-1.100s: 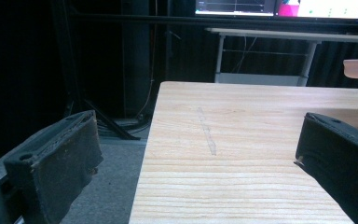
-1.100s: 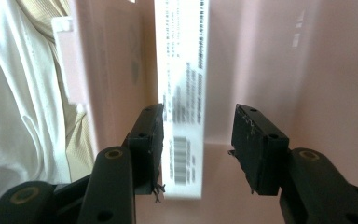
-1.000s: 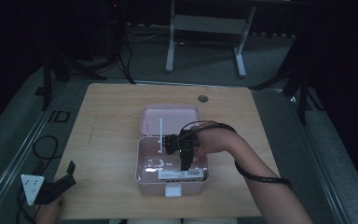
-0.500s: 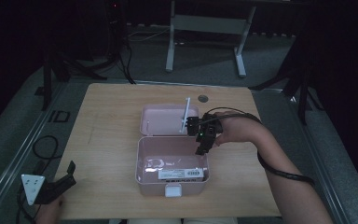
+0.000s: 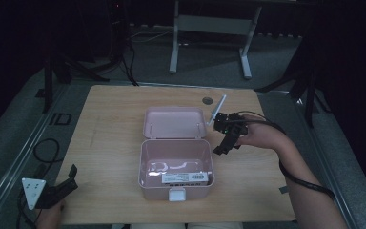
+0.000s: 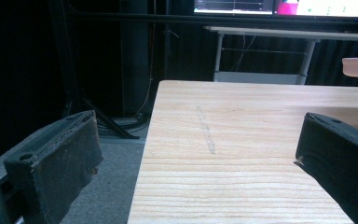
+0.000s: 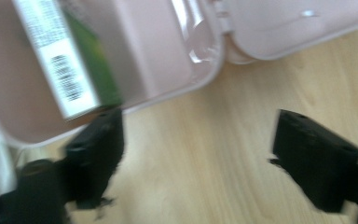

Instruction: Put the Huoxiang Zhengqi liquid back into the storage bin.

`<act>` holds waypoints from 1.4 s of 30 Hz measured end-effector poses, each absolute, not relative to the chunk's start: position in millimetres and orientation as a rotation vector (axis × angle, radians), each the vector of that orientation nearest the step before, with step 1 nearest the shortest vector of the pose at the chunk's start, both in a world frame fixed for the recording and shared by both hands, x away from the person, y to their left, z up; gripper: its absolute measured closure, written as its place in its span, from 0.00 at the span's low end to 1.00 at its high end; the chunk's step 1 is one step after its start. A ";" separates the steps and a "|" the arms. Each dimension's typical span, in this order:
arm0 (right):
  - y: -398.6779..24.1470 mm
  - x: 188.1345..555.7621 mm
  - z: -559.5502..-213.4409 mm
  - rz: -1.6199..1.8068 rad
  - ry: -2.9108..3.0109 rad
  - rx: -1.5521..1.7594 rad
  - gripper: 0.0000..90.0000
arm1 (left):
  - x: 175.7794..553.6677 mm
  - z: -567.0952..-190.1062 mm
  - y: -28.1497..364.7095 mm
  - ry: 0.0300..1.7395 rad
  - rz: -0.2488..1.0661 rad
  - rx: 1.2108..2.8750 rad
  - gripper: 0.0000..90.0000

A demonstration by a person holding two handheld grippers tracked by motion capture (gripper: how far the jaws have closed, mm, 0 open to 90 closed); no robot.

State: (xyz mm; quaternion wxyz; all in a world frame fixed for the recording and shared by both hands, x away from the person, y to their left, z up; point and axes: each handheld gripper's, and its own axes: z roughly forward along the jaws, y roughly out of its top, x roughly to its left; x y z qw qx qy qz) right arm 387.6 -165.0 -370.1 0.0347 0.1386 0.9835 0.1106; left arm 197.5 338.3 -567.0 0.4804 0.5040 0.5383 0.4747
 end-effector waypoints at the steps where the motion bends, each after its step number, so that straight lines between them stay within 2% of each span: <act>1: -173.7 391.8 -377.4 0.394 2.991 0.474 0.15 | 197.5 -567.0 338.4 1.313 1.157 1.230 0.00; 8: -195.2 405.2 -409.0 0.479 2.886 0.563 0.14 | 197.5 -567.0 338.4 1.313 1.157 1.231 0.00; 19: -217.3 413.5 -482.0 0.590 2.666 0.822 0.13 | 197.1 -567.2 337.8 1.308 1.165 1.227 0.00; 27: -239.9 414.2 -504.4 0.709 2.475 0.951 0.13 | 197.3 -567.1 338.0 1.311 1.163 1.228 0.00; 42: -297.5 409.5 -520.5 0.861 2.222 1.183 0.13 | 197.3 -567.1 337.3 1.311 1.167 1.230 0.00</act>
